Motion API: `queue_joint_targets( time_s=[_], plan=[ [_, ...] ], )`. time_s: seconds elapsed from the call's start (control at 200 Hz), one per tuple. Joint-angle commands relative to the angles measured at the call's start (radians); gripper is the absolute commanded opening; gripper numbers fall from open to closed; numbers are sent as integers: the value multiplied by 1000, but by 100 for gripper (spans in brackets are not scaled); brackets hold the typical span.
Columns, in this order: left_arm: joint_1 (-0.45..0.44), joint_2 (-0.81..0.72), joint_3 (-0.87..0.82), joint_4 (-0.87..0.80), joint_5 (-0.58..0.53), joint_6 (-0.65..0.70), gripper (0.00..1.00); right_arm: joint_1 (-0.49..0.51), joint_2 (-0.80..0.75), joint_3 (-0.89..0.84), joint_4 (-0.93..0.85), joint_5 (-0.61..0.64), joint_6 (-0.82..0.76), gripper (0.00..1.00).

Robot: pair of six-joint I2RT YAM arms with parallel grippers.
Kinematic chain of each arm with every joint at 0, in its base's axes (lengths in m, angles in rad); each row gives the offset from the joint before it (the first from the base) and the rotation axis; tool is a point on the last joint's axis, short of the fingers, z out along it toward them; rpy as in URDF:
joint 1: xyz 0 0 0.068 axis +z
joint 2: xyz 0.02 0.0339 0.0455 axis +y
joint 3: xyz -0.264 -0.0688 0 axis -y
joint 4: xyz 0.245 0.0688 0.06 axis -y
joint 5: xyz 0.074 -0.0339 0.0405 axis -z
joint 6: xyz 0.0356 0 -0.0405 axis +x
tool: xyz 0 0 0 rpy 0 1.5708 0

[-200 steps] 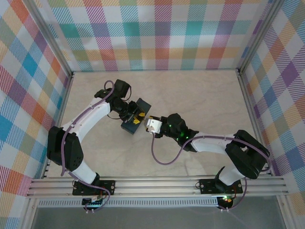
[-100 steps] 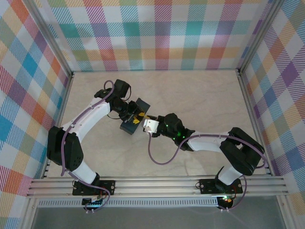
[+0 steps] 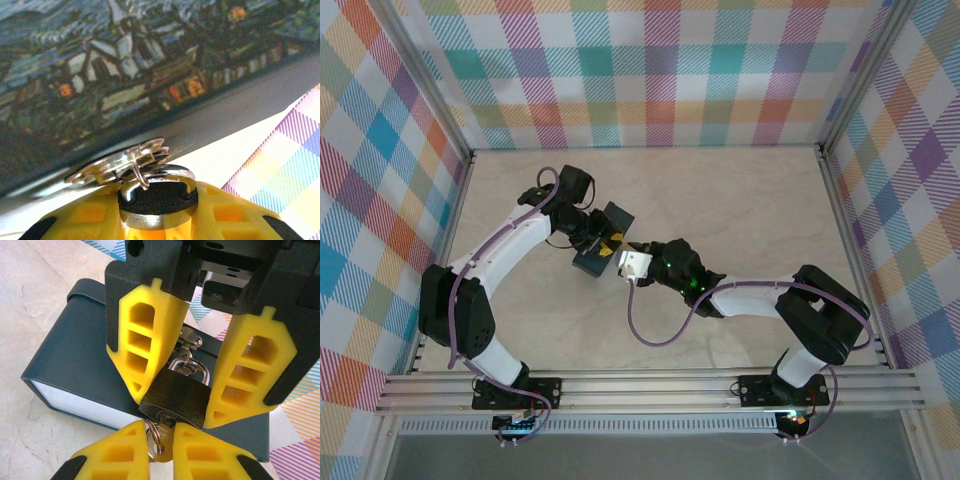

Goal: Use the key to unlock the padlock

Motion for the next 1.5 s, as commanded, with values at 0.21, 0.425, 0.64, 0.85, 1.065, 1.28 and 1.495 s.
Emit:
queue_joint_targets(
  time_s=[0.21,0.425,0.64,0.85,1.065,1.28,1.495],
  plan=[
    [-31,-22,30,15,88,-8,10,-4,-57,6,57,74,295,0],
    [-30,-20,26,33,86,-22,10,-7,-116,-2,-31,-33,604,0],
    [-31,-18,31,21,63,-8,10,-8,-145,16,-169,-139,818,0],
    [-30,-6,40,16,49,11,10,-39,-177,62,-372,-196,861,29],
    [-30,-4,28,27,48,21,10,-118,-193,100,-430,-294,963,40],
    [-30,3,27,47,57,8,10,-125,-123,166,-439,-366,998,44],
    [-30,4,25,63,72,-5,10,-125,-65,183,-407,-399,1018,44]
  ],
)
